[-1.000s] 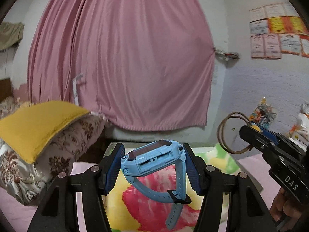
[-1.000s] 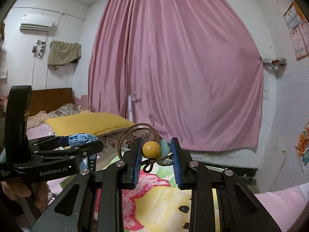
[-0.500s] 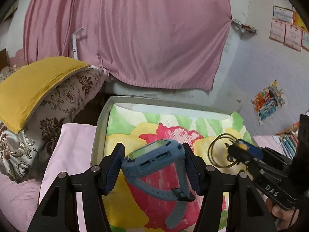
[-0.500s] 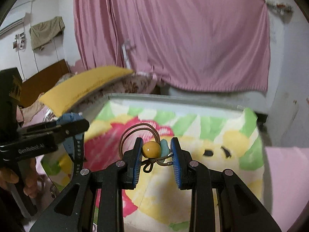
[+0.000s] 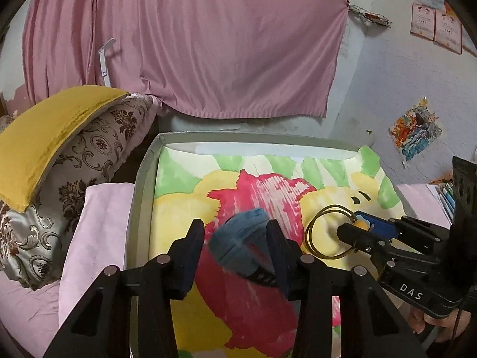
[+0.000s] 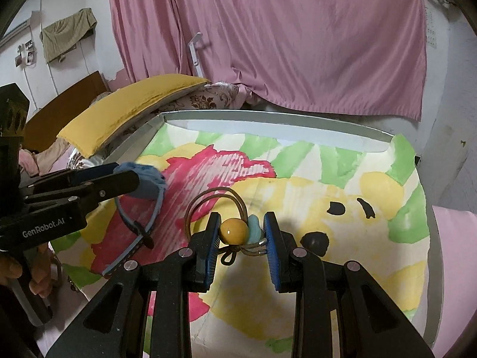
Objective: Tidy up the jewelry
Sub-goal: 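Lift the watch with the left gripper while the right carries the elastic over the tray, then open the left gripper onto the tray while the right releases the elastic beside the watch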
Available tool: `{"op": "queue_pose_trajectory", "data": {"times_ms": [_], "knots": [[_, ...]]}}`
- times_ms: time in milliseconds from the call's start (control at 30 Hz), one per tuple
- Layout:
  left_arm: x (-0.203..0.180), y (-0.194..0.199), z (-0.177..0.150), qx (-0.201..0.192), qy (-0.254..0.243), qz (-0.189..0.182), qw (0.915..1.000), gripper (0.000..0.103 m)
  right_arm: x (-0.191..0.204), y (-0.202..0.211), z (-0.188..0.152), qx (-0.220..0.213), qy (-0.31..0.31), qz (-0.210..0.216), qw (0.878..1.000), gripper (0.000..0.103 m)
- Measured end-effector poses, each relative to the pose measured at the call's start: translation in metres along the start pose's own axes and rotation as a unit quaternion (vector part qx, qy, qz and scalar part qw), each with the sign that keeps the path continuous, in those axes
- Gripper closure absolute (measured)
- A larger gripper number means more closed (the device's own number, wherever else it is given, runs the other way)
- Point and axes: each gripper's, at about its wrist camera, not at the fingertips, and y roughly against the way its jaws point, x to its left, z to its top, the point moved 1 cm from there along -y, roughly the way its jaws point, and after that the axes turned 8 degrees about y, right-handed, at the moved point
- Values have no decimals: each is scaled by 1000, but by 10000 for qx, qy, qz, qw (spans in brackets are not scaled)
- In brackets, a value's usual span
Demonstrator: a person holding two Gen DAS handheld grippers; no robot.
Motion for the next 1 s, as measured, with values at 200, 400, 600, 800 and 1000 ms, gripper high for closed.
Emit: {"op": "queue_pose_trajectory", "data": {"times_ms": [200,400,600,800,1000], "knots": [[1,23,2,-372,151,-222,9989,37,1,29,2,-429,12,-221,9988,56],[-5,69,-7,-1098,81,-336,9933,19,7,85,-5,-1328,-25,-378,9904,27],[-6,119,-34,-1892,-59,-354,9813,1,24,137,-25,-2133,158,-552,9753,3],[-2,143,-59,-2058,-118,-424,9776,1,37,167,-47,-2514,272,-698,9650,2],[0,158,-86,-2170,-265,-374,9751,1,44,181,-68,-2578,344,-721,9629,2]]}}
